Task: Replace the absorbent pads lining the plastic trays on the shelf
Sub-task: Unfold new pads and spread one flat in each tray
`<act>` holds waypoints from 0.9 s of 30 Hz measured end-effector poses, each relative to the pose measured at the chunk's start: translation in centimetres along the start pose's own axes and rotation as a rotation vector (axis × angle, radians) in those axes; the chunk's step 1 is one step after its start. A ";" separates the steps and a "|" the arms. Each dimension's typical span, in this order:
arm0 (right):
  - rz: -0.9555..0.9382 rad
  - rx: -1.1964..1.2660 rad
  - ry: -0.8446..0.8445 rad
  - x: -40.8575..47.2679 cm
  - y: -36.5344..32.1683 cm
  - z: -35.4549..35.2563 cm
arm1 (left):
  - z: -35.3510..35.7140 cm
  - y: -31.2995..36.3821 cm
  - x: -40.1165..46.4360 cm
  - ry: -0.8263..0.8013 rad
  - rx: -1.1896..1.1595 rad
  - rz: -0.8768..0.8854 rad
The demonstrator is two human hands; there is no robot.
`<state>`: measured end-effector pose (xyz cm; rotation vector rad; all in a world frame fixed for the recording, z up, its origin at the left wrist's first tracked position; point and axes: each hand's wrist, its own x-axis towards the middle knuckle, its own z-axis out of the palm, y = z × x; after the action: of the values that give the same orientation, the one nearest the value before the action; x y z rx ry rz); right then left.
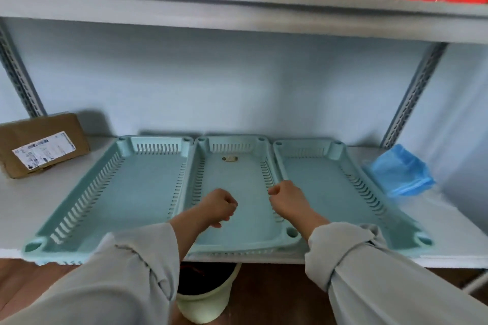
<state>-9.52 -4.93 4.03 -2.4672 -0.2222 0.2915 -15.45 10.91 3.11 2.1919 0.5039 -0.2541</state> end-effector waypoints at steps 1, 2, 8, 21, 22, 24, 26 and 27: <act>0.020 -0.012 0.020 0.4 0.7 -0.7 | 0.7 0.4 0.9 -0.017 0.028 0.013; 0.052 -0.030 0.013 0.9 1.5 -1.3 | 1.6 0.9 1.5 -0.043 0.054 0.036; 0.238 0.003 -0.167 2.8 6.1 -2.2 | 7.9 3.2 2.9 -0.489 0.316 0.247; 0.317 0.187 -0.255 8.2 6.8 -2.3 | 7.4 4.1 5.1 -0.625 0.750 0.348; 0.323 0.196 -0.252 8.3 6.9 -2.0 | 7.4 4.0 4.9 -0.623 0.752 0.353; 0.320 0.194 -0.245 8.2 6.8 -1.9 | 7.3 4.0 4.7 -0.605 0.752 0.366; 0.303 0.185 -0.248 8.2 6.8 -1.8 | 7.4 4.0 4.5 -0.586 0.748 0.361; 0.294 0.169 -0.249 8.2 6.9 -1.8 | 7.5 4.0 4.4 -0.581 0.750 0.355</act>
<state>-0.60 -9.49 -0.13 -2.2889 0.0621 0.7155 -9.74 3.94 -0.24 2.6874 -0.3704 -0.9673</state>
